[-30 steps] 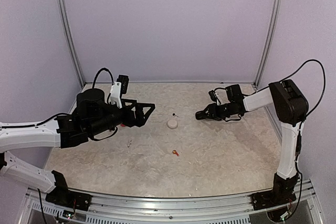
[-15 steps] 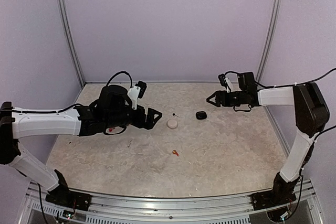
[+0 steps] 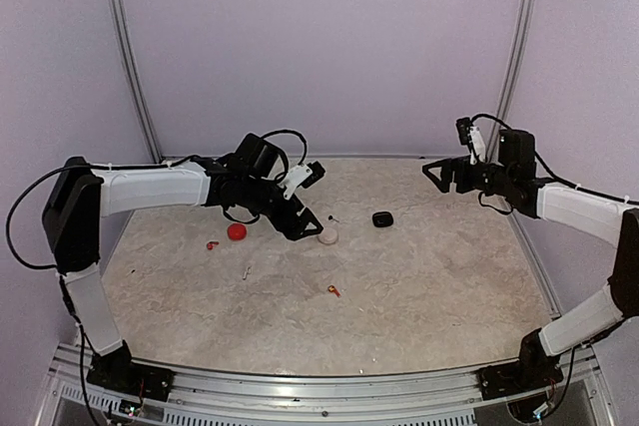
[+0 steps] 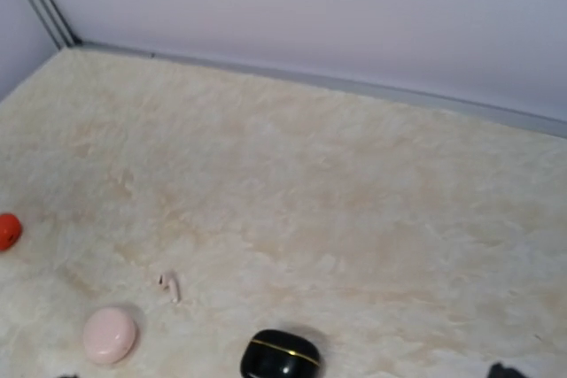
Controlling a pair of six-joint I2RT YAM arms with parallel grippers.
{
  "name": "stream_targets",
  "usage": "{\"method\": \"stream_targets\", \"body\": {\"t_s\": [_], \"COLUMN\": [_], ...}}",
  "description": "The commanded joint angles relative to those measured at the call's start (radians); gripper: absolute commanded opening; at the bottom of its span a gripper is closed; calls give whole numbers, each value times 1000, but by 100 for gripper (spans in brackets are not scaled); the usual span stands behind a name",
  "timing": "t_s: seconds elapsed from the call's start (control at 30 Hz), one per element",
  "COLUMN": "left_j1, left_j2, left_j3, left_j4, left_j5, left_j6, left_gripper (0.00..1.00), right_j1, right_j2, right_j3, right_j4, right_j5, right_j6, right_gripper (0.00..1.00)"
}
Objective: Insert the wireless bluetooth earbuds into the charging case
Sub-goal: Move the charging case to the center of the board.
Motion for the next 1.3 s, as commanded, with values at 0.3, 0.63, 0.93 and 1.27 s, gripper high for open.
{"method": "stream_targets", "body": {"t_s": [0.3, 0.63, 0.93, 1.27], "left_j1": [102, 84, 62, -18], "left_j2": [235, 408, 492, 421], "left_j3": [195, 301, 358, 171], "left_j4": [-100, -76, -75, -16], "left_j5": [245, 223, 197, 165], "left_j6": [412, 476, 488, 466], "left_gripper": [93, 91, 90, 84], "right_j1": [-41, -40, -40, -40], "right_j2": [-143, -176, -175, -182], "right_j3": [-145, -153, -156, -175], "right_j4": [171, 170, 176, 208], "right_j5": [-211, -233, -242, -251], "right_j6": [81, 86, 84, 91], "right_gripper": [100, 100, 99, 99]}}
